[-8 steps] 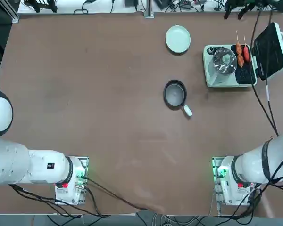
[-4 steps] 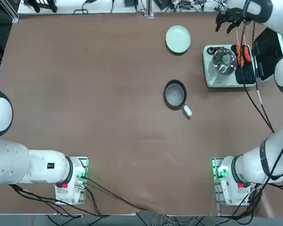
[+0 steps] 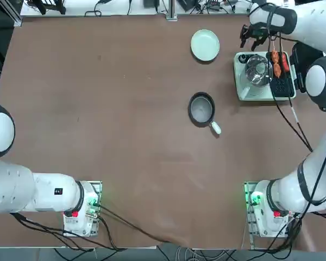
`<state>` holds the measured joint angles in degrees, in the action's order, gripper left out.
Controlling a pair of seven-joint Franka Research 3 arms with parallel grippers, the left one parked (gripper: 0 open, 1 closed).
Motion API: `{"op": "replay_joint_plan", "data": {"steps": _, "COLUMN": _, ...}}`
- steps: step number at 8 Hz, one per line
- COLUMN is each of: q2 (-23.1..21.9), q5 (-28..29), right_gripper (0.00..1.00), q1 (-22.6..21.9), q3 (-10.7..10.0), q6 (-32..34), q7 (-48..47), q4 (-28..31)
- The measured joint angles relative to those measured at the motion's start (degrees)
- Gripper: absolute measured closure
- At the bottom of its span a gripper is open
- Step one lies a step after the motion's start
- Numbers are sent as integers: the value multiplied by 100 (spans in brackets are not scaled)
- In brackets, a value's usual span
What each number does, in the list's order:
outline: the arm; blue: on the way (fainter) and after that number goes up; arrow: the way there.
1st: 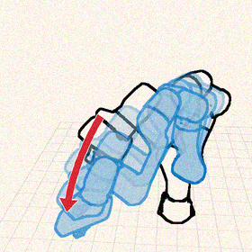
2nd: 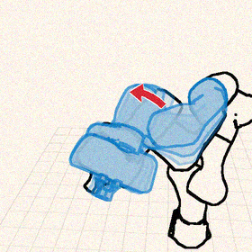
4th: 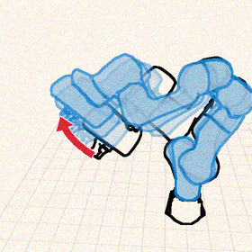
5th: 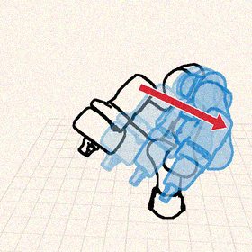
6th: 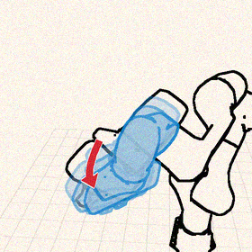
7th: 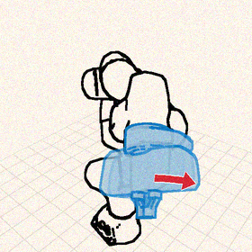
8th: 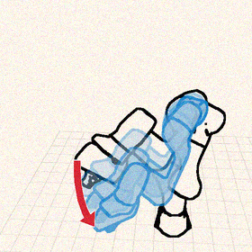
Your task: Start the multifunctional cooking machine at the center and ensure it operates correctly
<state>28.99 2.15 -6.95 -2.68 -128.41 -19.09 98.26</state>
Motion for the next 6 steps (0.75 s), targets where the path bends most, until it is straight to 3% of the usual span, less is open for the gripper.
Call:
{"op": "replay_joint_plan", "data": {"steps": 2, "q2": 13, "q5": 0, "right_gripper": 29, "q1": -12, "q3": -6, "q6": -349, "q7": -73, "q4": 310}}
{"op": "replay_joint_plan", "data": {"steps": 6, "q2": 95, "q5": 0, "right_gripper": 32, "q1": -6, "q3": -15, "q6": -407, "q7": -91, "q4": 393}}
